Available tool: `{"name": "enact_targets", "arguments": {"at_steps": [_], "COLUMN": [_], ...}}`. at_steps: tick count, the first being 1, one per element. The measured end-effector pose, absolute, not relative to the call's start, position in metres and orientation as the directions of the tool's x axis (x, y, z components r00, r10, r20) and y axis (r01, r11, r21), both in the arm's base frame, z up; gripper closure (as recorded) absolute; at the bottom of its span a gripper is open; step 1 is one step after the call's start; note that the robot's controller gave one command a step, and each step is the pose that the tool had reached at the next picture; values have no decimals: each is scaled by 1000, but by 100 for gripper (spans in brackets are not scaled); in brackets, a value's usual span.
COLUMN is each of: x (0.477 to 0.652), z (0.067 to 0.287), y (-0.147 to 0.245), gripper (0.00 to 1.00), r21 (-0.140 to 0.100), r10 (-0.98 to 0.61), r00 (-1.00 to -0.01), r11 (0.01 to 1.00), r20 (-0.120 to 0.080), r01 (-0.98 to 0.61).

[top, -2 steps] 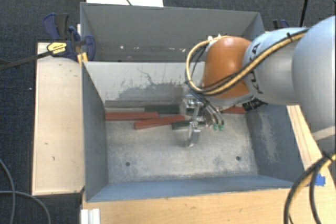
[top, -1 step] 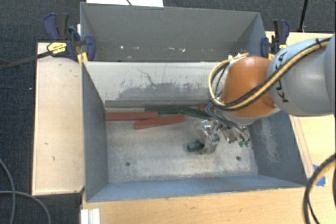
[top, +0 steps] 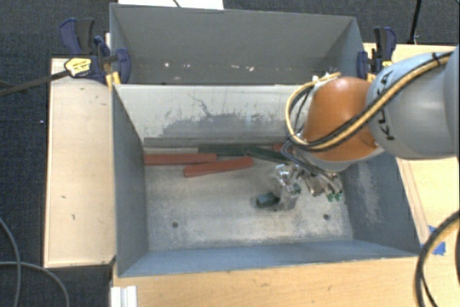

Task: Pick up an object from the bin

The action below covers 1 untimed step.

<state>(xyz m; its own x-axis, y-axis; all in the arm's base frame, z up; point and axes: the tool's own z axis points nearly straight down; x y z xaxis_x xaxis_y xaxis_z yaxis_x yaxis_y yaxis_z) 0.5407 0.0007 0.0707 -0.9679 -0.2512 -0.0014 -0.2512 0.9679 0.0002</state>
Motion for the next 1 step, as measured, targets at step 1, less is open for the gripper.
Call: {"name": "enact_targets", "arguments": {"at_steps": [1], "x": [553], "z": [123], "y": [0], "gripper": [100], "r21": [2], "r10": [-237], "r00": [-971], "r11": [971], "r20": [4], "r01": [-237]}}
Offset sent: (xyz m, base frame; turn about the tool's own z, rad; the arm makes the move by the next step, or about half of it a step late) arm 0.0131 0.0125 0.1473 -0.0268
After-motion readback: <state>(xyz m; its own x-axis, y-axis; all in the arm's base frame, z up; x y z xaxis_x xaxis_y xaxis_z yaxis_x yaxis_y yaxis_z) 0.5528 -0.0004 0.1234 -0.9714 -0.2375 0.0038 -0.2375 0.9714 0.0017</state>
